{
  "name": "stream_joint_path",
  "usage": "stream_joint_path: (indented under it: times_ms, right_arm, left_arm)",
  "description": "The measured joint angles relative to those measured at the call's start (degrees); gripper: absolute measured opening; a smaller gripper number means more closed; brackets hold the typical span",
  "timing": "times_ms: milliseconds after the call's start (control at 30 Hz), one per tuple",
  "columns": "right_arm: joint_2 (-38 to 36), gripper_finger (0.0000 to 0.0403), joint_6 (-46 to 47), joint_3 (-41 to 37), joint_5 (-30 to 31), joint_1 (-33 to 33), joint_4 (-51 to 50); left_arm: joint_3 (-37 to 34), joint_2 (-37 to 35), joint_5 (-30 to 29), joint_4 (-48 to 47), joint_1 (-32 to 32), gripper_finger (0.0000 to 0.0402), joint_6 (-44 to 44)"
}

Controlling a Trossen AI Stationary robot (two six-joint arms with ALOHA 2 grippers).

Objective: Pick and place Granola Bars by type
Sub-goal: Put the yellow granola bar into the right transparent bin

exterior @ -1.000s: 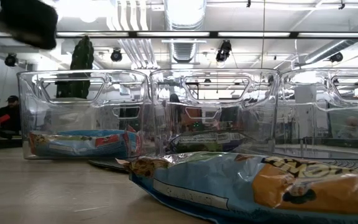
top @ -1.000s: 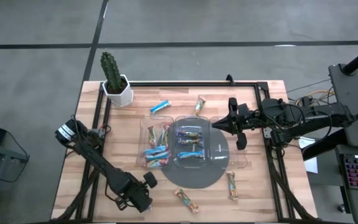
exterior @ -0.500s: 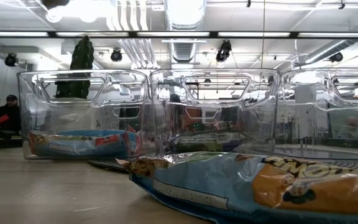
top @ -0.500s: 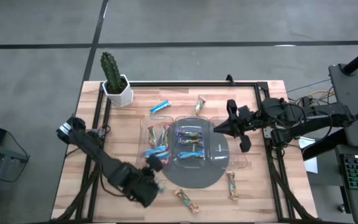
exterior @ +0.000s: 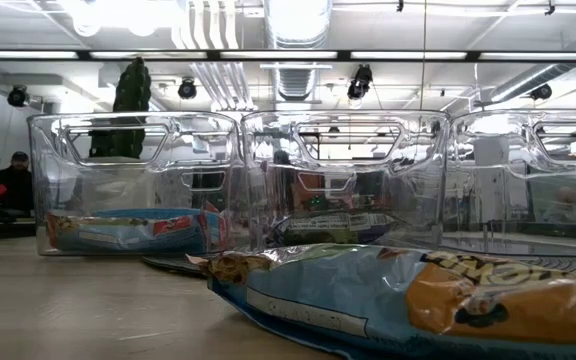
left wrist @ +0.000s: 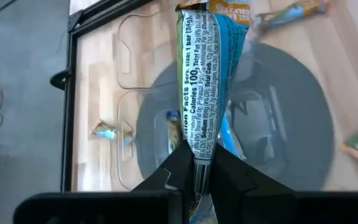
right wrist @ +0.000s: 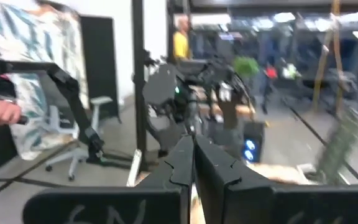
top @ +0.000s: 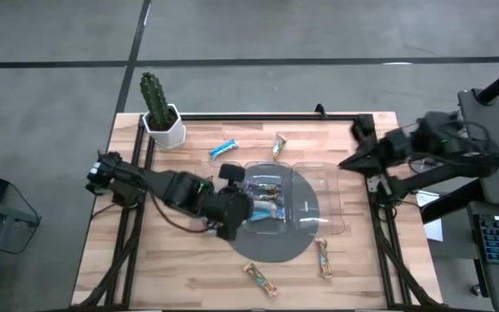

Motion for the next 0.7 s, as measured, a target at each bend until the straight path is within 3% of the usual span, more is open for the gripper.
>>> stream_joint_path:
  times_ms: [200, 333, 600, 700]
  right_arm:
    - [-5.69, 0.0008, 4.67, 5.30, 4.20, -0.02, -19.92]
    - [-7.97, 0.0008, 7.77, 8.48, 7.95, -0.02, -30.78]
    - [-11.76, 0.0008, 8.35, 8.80, 12.24, -0.04, -33.84]
    - [-12.17, 0.0008, 8.31, 7.98, 12.63, -0.04, -34.06]
  left_arm:
    - [-1.98, 0.00, 0.93, 7.00, 5.36, 0.0022, 4.56]
    - [-2.06, 0.14, 6.58, 13.40, 10.19, 0.0018, 5.13]
    - [-2.13, 4.73, 15.83, 20.93, 17.40, 0.0017, 5.51]
    - [-2.13, 7.34, 18.44, 28.10, 18.64, 0.0017, 4.76]
